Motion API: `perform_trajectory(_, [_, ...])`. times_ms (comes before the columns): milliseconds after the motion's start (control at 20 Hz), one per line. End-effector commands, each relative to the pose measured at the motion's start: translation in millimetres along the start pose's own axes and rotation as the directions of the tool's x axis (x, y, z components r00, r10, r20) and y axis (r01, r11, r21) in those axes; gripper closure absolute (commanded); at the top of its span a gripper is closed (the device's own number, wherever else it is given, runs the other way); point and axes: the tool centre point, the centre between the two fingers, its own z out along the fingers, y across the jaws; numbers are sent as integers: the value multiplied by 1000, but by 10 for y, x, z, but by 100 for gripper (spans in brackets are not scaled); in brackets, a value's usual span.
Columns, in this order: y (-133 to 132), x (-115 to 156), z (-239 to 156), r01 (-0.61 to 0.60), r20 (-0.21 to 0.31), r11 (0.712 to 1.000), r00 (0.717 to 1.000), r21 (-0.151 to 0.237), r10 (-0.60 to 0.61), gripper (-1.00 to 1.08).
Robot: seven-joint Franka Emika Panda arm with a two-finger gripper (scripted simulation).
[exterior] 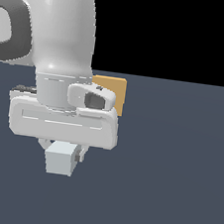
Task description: Insert the peg into the horizontal hole in a box.
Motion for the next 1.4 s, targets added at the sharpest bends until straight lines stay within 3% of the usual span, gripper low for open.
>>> perform_trajectory(0, [-1,0,6,0,0,1000,1000,0,0,108])
perform_trajectory(450, [6,14,-2,0,0,1000,1000,-1,0,108])
perform_trajectory(700, [41,190,-34,5,0,1000,1000,-1,-5,108])
perform_trajectory(950, [115,566,-101,15,0,1000,1000,-1,-15,108])
perform_trajectory(1350, [293,1466,-263,39,1,999,999,0,-39,108])
